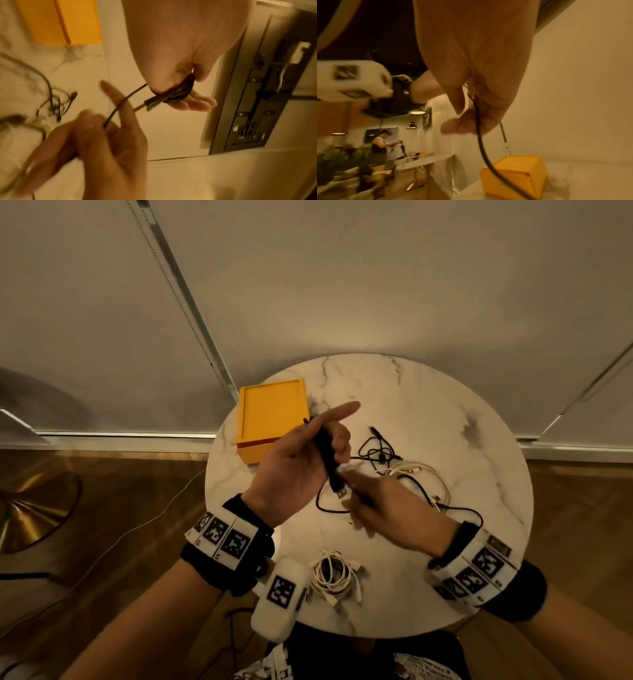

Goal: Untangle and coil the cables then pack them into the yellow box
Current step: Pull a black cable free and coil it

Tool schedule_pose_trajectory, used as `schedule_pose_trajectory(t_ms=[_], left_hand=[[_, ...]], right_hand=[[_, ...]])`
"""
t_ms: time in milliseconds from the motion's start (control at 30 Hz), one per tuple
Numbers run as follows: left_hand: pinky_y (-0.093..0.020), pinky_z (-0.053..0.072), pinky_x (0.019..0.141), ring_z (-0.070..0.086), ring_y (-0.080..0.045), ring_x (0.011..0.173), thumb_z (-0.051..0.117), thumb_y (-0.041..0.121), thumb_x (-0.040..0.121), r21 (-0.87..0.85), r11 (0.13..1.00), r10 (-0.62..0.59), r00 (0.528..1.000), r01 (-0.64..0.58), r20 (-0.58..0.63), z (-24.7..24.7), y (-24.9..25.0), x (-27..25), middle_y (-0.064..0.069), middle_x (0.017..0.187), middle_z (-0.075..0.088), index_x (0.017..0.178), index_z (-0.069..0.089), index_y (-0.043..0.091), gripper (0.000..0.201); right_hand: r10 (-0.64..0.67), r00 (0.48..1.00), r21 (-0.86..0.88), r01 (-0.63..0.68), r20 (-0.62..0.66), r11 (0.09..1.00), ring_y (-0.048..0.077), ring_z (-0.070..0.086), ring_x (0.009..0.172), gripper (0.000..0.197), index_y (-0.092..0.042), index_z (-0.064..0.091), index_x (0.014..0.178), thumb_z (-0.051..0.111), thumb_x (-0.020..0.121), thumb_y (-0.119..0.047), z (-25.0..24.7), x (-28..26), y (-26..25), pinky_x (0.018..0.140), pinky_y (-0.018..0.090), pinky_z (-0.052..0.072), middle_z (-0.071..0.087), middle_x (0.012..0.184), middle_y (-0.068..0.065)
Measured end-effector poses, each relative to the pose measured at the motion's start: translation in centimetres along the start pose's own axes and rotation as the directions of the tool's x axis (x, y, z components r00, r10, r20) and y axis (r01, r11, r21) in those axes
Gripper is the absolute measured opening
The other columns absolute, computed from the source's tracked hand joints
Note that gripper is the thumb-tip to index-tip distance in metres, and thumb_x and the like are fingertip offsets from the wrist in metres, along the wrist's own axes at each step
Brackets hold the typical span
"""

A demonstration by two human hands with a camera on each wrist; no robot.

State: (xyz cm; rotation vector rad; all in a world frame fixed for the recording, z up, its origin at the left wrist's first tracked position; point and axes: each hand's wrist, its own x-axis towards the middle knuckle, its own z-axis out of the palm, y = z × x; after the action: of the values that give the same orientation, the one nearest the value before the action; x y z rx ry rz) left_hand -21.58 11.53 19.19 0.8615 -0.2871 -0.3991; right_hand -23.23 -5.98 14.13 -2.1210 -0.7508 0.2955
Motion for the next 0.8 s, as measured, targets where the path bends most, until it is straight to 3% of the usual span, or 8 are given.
schedule_pose_trajectory(t_ms=[100,233,300,367,467,667,733,800], left_hand=[[-0.025,0.048,0.077,0.061,-0.019,0.076,0.028,0.011,0.103,0.373,0.926,0.094,0.993,-0.060,-0.074,-1.0,-0.8,0.2,-0.008,0.078,0.063,0.129,0.044,-0.009,0.037],[-0.026,0.047,0.079,0.063,-0.013,0.081,0.037,0.012,0.103,0.908,0.416,0.112,0.989,0.038,-0.093,-2.4,-2.1,0.0,-0.003,0.085,0.067,0.107,0.058,0.004,0.023],[-0.032,0.049,0.075,0.064,-0.014,0.077,0.039,0.017,0.104,0.946,0.308,-0.011,0.995,0.098,-0.100,-2.9,-2.4,-0.5,-0.002,0.081,0.069,0.098,0.061,0.006,0.025],[-0.038,0.046,0.062,0.055,-0.023,0.057,0.035,0.026,0.104,0.875,0.457,-0.175,0.981,0.157,-0.084,-2.5,-2.6,-1.2,-0.011,0.065,0.061,0.099,0.062,-0.001,0.039],[-0.025,0.029,0.050,0.030,-0.017,0.045,0.028,0.039,0.103,0.734,0.626,-0.370,0.929,0.263,-0.017,-0.9,-2.8,-1.9,-0.010,0.052,0.038,0.094,0.062,-0.010,0.060],[-0.034,0.014,0.048,0.015,-0.015,0.040,0.031,0.038,0.100,0.526,0.776,-0.472,0.874,0.348,0.119,0.2,-3.3,-1.8,0.007,0.041,0.028,0.071,0.064,0.010,0.052],[-0.031,0.017,0.046,0.013,-0.018,0.039,0.044,0.042,0.097,0.422,0.828,-0.476,0.860,0.368,0.183,0.1,-3.3,-1.8,0.010,0.039,0.033,0.071,0.066,0.014,0.044],[-0.026,0.020,0.044,0.014,-0.017,0.036,0.055,0.048,0.089,0.303,0.873,-0.457,0.857,0.382,0.236,0.2,-3.0,-1.6,0.013,0.039,0.040,0.076,0.068,0.017,0.037]], right_hand=[[-0.022,0.990,-0.027,0.026,0.142,0.999,0.001,0.059,0.048,0.013,-0.018,0.062,0.106,0.052,0.098,-0.018,0.5,-0.5,-0.2,0.055,0.019,0.050,0.063,0.060,-0.008],[-0.140,0.989,-0.173,0.131,-0.043,0.976,-0.008,0.050,0.056,0.018,-0.014,0.072,0.099,0.058,0.094,-0.024,-3.0,0.0,-0.7,0.056,0.007,0.031,0.052,0.061,-0.016],[-0.125,0.985,-0.157,0.105,-0.122,0.982,0.000,0.050,0.052,0.017,-0.016,0.074,0.104,0.063,0.092,-0.022,-5.1,-0.1,-0.7,0.054,0.010,0.032,0.060,0.062,-0.009],[-0.085,0.987,-0.090,0.073,-0.134,0.993,0.005,0.058,0.056,0.016,-0.017,0.076,0.103,0.067,0.089,-0.019,-6.5,-0.3,-0.8,0.055,0.020,0.044,0.070,0.069,-0.003],[-0.015,0.990,0.071,0.025,-0.141,0.997,0.025,0.070,0.073,0.014,-0.018,0.077,0.098,0.070,0.086,-0.016,-7.2,-0.3,-1.0,0.071,0.046,0.054,0.076,0.082,0.003],[0.047,0.991,0.348,0.000,-0.127,0.937,0.013,0.070,0.090,0.021,-0.010,0.073,0.107,0.065,0.088,-0.008,-5.7,-0.3,-0.6,0.078,0.025,0.054,0.075,0.095,0.001],[0.031,0.999,0.478,-0.022,-0.012,0.878,0.024,0.067,0.097,0.029,-0.010,0.066,0.120,0.061,0.091,-0.012,-4.8,-0.4,-0.8,0.082,0.034,0.052,0.071,0.103,0.010],[0.005,0.995,0.565,-0.060,0.099,0.823,0.034,0.061,0.073,0.029,-0.016,0.067,0.117,0.057,0.091,-0.023,-4.2,-0.3,-0.7,0.065,0.046,0.042,0.065,0.088,0.019]])
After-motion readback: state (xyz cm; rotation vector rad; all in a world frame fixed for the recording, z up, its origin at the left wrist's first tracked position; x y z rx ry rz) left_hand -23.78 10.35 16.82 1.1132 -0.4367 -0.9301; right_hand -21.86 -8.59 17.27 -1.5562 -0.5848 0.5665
